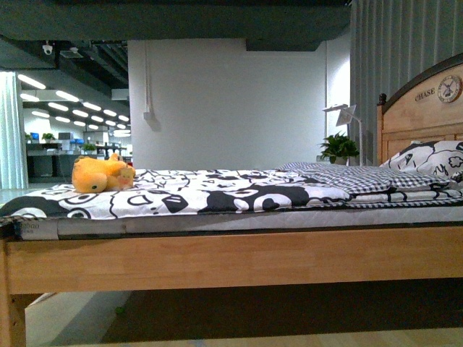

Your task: Put away toys

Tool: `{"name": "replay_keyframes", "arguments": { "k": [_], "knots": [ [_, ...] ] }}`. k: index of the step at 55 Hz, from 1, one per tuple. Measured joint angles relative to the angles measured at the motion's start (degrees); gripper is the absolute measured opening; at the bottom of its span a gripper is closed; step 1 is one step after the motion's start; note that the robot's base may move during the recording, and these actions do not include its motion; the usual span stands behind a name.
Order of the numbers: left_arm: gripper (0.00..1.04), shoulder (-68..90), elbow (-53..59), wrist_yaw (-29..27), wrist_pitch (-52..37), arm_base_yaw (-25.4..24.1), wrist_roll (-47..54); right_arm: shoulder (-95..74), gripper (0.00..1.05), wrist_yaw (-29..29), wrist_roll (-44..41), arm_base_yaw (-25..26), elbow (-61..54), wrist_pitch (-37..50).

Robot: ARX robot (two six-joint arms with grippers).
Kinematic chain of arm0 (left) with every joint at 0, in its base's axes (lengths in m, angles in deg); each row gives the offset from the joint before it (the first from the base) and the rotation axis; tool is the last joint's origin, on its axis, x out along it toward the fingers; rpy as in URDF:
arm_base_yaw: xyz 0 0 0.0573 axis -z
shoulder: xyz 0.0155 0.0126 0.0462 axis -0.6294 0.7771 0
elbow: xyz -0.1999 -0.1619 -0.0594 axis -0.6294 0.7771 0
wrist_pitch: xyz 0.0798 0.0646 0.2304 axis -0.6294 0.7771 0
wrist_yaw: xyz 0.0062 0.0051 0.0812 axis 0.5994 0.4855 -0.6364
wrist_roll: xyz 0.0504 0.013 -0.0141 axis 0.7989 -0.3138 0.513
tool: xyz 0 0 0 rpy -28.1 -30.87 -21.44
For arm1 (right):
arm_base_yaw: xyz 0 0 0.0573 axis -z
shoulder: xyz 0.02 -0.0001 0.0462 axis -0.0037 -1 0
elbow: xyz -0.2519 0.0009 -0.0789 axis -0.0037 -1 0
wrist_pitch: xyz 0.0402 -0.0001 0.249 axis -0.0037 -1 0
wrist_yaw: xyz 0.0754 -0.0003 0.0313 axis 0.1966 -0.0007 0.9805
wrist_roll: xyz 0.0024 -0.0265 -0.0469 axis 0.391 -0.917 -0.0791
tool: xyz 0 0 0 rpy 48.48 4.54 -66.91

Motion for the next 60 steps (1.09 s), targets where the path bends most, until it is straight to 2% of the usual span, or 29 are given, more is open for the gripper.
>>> {"name": "replay_keyframes", "arguments": {
  "k": [60],
  "knots": [
    [0.98,0.0,0.0,0.0,0.0,0.0,0.0,0.0,0.98,0.0,0.0,0.0,0.0,0.0]
  ]
}}
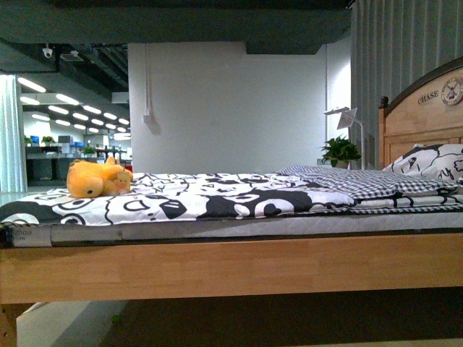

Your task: Put away toys

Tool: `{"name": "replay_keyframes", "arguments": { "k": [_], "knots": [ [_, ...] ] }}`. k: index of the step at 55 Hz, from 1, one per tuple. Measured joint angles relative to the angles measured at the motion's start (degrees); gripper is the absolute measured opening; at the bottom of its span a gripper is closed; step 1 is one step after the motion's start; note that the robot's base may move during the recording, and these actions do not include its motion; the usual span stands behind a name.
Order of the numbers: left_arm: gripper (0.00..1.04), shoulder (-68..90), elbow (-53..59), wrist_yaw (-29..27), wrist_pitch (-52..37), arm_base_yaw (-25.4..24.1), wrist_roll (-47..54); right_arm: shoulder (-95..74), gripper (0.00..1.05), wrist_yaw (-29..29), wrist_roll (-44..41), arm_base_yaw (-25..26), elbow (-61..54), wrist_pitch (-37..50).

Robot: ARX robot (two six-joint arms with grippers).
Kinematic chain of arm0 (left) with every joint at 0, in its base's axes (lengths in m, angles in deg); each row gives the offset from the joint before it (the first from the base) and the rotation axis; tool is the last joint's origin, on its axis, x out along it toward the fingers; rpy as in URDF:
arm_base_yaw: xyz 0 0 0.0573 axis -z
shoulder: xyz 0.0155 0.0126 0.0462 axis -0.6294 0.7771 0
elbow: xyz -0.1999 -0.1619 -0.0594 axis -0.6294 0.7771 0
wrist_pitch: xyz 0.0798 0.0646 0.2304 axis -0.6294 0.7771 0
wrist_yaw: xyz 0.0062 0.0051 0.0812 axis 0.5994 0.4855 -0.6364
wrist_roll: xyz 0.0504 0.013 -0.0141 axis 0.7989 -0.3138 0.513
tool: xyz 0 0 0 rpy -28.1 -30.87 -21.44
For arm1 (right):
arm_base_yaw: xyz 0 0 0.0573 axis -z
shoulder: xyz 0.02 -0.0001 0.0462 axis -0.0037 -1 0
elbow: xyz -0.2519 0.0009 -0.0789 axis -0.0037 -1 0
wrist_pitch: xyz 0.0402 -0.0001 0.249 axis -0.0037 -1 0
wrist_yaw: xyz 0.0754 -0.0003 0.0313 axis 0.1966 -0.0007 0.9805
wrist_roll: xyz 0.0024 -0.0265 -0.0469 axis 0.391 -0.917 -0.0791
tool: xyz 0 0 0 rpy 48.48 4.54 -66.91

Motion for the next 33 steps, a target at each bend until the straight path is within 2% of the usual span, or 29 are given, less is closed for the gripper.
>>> {"name": "replay_keyframes", "arguments": {
  "k": [33],
  "knots": [
    [0.98,0.0,0.0,0.0,0.0,0.0,0.0,0.0,0.98,0.0,0.0,0.0,0.0,0.0]
  ]
}}
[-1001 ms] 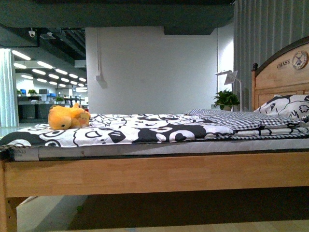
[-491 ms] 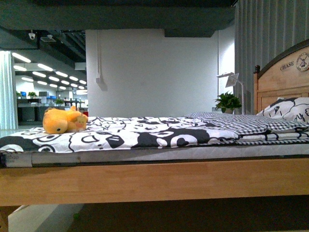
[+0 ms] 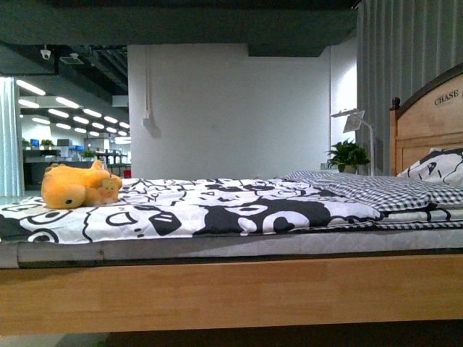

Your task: Put away toys

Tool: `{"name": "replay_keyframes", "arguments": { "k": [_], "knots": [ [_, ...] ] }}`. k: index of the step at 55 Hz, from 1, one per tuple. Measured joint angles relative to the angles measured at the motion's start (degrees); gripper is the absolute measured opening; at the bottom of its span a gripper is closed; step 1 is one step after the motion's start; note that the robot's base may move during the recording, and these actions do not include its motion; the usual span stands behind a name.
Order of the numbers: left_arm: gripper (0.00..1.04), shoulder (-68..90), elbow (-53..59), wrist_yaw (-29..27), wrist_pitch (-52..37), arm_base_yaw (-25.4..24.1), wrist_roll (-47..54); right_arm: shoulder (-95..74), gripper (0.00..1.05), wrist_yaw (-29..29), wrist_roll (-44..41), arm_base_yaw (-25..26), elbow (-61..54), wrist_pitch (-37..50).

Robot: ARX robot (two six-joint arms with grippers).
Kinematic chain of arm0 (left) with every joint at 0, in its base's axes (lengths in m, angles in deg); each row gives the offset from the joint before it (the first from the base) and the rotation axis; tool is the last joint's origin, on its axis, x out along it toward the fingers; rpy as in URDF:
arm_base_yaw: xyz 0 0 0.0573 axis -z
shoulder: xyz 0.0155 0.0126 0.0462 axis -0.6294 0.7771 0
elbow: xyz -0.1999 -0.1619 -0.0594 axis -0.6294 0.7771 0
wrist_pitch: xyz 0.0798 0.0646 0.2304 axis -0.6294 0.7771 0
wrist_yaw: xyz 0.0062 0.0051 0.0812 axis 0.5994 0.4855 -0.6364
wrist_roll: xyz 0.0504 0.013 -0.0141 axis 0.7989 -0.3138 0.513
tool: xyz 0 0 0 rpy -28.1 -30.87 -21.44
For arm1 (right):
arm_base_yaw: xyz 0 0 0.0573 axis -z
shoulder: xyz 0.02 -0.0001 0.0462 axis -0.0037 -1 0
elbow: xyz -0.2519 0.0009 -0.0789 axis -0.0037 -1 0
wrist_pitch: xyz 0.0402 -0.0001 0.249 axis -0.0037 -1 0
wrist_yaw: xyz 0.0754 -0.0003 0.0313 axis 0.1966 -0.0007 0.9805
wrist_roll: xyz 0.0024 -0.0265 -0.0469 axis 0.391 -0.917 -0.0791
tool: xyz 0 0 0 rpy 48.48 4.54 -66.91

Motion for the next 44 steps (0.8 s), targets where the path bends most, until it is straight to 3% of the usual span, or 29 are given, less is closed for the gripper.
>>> {"name": "replay_keyframes", "arguments": {
  "k": [44],
  "knots": [
    [0.98,0.0,0.0,0.0,0.0,0.0,0.0,0.0,0.98,0.0,0.0,0.0,0.0,0.0]
  ]
}}
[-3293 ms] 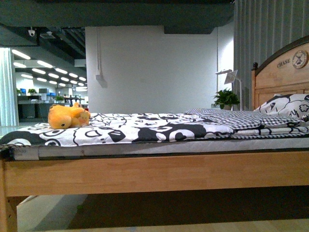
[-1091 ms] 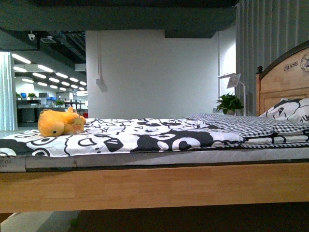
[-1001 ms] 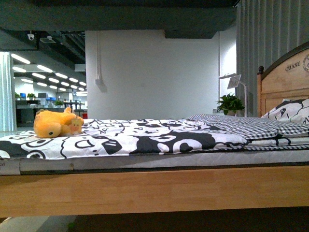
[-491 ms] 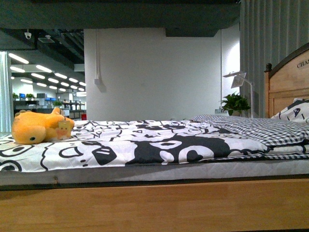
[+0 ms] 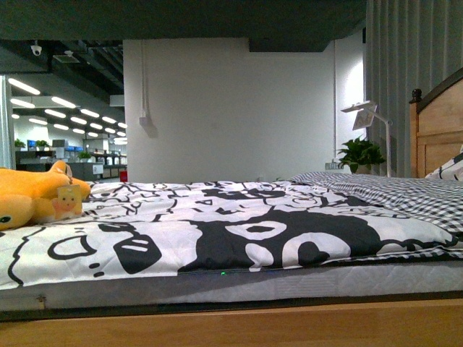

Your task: Put away toys

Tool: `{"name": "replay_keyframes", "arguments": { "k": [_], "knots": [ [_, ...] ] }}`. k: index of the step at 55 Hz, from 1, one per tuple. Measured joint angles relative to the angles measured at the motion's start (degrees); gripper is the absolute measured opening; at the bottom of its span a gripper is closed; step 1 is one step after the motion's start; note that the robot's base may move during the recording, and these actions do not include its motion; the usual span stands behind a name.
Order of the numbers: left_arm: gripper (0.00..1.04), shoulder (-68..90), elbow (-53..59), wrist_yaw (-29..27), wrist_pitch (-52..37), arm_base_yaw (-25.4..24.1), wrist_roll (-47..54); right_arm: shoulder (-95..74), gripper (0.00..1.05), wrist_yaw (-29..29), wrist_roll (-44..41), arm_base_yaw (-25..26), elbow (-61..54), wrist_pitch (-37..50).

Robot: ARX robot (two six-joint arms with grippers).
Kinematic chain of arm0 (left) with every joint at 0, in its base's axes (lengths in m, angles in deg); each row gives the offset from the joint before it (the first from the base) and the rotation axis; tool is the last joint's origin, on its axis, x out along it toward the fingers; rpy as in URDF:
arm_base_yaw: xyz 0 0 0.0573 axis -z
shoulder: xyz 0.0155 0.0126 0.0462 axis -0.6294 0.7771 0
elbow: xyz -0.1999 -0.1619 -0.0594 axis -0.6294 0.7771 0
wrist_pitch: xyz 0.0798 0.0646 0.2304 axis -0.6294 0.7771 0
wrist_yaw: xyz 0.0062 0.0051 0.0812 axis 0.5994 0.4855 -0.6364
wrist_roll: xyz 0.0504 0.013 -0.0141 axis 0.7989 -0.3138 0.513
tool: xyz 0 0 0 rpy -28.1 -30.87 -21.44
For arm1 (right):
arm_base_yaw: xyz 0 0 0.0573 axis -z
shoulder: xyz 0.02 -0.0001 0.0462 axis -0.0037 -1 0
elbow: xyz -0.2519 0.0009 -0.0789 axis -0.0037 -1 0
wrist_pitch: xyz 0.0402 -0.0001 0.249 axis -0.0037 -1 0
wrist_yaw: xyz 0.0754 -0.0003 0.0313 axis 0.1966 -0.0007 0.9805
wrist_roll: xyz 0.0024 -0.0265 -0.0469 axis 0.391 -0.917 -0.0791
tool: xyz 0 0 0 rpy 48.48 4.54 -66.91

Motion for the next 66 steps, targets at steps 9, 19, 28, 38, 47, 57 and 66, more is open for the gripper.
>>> {"name": "replay_keyframes", "arguments": {
  "k": [9,19,28,38,47,57,66],
  "knots": [
    [0.98,0.0,0.0,0.0,0.0,0.0,0.0,0.0,0.98,0.0,0.0,0.0,0.0,0.0],
    [0.98,0.0,0.0,0.0,0.0,0.0,0.0,0.0,0.98,0.0,0.0,0.0,0.0,0.0],
    [0.98,0.0,0.0,0.0,0.0,0.0,0.0,0.0,0.98,0.0,0.0,0.0,0.0,0.0],
    [0.98,0.0,0.0,0.0,0.0,0.0,0.0,0.0,0.98,0.0,0.0,0.0,0.0,0.0],
    [0.98,0.0,0.0,0.0,0.0,0.0,0.0,0.0,0.98,0.0,0.0,0.0,0.0,0.0],
    [0.98,0.0,0.0,0.0,0.0,0.0,0.0,0.0,0.98,0.0,0.0,0.0,0.0,0.0],
    [0.98,0.0,0.0,0.0,0.0,0.0,0.0,0.0,0.98,0.0,0.0,0.0,0.0,0.0]
  ]
}}
